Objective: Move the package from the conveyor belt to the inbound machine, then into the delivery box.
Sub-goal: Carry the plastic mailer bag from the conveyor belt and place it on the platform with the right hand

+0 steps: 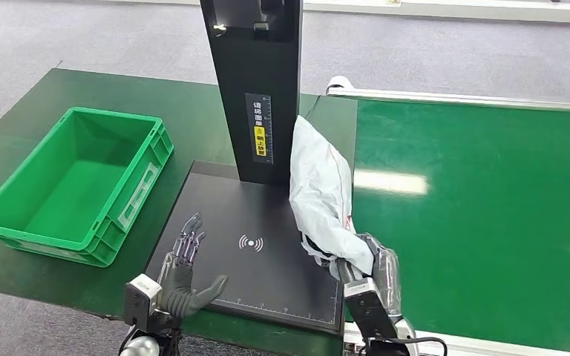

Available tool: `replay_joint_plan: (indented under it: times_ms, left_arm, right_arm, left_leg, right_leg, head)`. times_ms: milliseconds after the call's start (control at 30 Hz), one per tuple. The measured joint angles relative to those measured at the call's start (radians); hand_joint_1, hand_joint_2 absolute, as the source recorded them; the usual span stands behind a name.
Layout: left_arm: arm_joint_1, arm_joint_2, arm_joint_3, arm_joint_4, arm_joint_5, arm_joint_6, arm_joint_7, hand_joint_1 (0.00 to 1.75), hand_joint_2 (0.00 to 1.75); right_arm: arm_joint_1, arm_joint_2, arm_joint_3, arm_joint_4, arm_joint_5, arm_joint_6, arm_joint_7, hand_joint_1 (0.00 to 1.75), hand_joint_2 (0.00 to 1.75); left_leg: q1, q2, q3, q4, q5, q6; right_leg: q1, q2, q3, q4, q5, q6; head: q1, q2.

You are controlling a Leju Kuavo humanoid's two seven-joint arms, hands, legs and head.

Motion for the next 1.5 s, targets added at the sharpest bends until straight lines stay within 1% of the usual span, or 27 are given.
replay_joint_plan:
  times_ms: [133,267,667,700,800,833,1500]
  left_arm:
    - [-0.002,0.003,-0.001,0.002,0.002,0.003,0.0,0.0,1.75]
    - [-0.011,0.006,-0.004,0.013,0.006,0.004,0.0,0.0,1.75]
    - [-0.044,0.006,-0.004,0.045,0.007,0.005,0.001,0.0,1.75]
    - [-0.047,0.006,-0.004,0.048,0.007,0.005,0.001,0.0,1.75]
    - [-0.052,0.006,-0.004,0.054,0.007,0.004,0.002,0.0,1.75]
    - [-0.053,0.006,-0.004,0.056,0.007,0.004,0.002,0.0,1.75]
    - [-0.057,0.008,-0.004,0.069,0.007,0.005,0.002,0.0,1.75]
  right_arm:
    - [-0.019,0.001,0.028,0.036,-0.018,0.016,-0.001,1.75,1.75]
    - [-0.038,0.008,0.055,0.077,-0.041,0.054,0.001,1.75,1.75]
    - [-0.098,0.043,0.104,0.265,-0.076,0.122,0.005,1.75,1.75]
    - [-0.1,0.045,0.107,0.276,-0.077,0.122,0.005,1.67,1.75]
    - [-0.104,0.049,0.111,0.299,-0.079,0.123,0.005,0.36,1.75]
    - [-0.106,0.05,0.111,0.305,-0.079,0.123,0.005,0.0,1.75]
    - [-0.135,0.05,0.113,0.348,-0.072,0.115,0.005,0.0,1.75]
  left_leg:
    - [0.0,0.0,0.0,0.0,0.0,0.0]
    - [0.0,0.0,0.0,0.0,0.0,0.0]
    - [0.0,0.0,0.0,0.0,0.0,0.0]
    - [0.0,0.0,0.0,0.0,0.0,0.0]
    - [0.0,0.0,0.0,0.0,0.0,0.0]
    - [0.0,0.0,0.0,0.0,0.0,0.0]
    - [0.0,0.0,0.0,0.0,0.0,0.0]
  right_leg:
    - [0.0,0.0,0.0,0.0,0.0,0.0]
    - [0.0,0.0,0.0,0.0,0.0,0.0]
    - [0.0,0.0,0.0,0.0,0.0,0.0]
    - [0.0,0.0,0.0,0.0,0.0,0.0]
    - [0.0,0.0,0.0,0.0,0.0,0.0]
    - [0.0,0.0,0.0,0.0,0.0,0.0]
    - [0.0,0.0,0.0,0.0,0.0,0.0]
  head:
    - [0.0,0.0]
    - [0.0,0.0]
    - [0.0,0.0]
    - [0.0,0.0]
    - [0.0,0.0]
    - [0.0,0.0]
    - [0.0,0.0]
